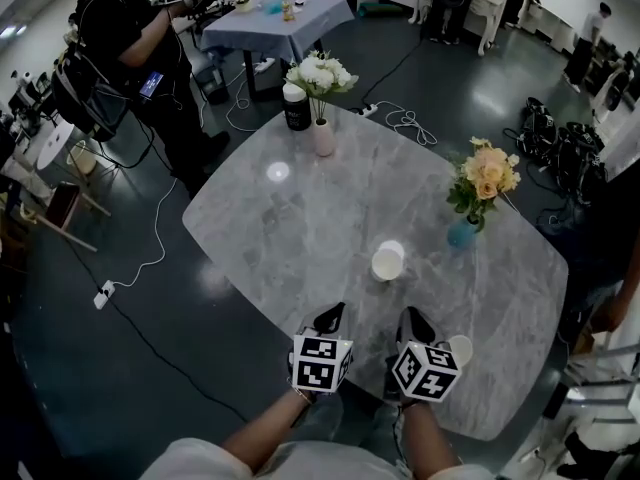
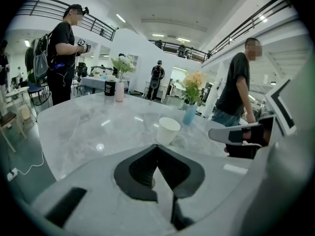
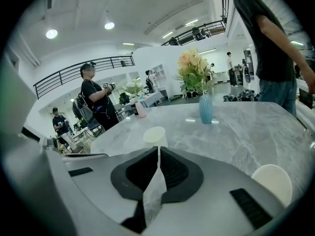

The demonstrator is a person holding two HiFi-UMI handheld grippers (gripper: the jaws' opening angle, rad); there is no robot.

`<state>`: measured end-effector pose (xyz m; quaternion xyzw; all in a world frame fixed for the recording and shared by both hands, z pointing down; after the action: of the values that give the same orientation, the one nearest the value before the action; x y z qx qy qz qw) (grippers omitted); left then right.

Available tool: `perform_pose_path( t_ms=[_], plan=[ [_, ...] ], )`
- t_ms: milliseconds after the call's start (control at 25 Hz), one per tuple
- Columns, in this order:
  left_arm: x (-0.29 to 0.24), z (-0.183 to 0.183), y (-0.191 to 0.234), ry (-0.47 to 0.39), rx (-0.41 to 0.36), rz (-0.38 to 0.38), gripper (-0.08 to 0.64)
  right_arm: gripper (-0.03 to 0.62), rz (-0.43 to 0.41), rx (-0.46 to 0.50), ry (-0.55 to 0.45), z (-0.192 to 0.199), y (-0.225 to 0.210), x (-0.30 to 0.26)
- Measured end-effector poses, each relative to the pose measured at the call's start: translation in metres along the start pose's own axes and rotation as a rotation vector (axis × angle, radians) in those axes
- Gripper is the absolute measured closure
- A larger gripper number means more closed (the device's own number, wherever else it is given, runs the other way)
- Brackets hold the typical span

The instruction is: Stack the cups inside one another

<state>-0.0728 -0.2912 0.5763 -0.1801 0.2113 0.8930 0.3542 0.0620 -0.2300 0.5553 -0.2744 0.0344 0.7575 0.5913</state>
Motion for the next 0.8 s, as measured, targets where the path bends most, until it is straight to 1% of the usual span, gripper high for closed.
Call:
perform_pose_path(
  t_ms=[360, 720, 800],
  plan=[
    [0.001, 0.000, 0.004, 0.004, 0.013, -0.012, 0.565, 0.574, -0.012, 0.008, 0.022, 0.005, 0.005, -0.005],
    [-0.005, 0.000, 0.014, 0.010, 0.025, -0.023, 0.565, 0.572, -0.045, 0.015, 0.038, 0.009, 0.012, -0.023],
    [-0.007, 0.001, 0.017, 0.014, 0.026, -0.026, 0.565, 0.556, -0.047, 0.013, 0.040, 0.010, 0.012, -0.029]
  ],
)
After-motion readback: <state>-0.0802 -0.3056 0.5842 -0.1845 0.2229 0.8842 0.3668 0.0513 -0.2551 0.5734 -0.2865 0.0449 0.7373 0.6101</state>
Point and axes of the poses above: the fingertips, and each gripper's own axes: x backward along the fingers, y to its left, z out of its underside, the point moved 2 cm from there along x, backward along the fingers, and after that the axes turned 6 degrees about -y, right-handed, at the moved point
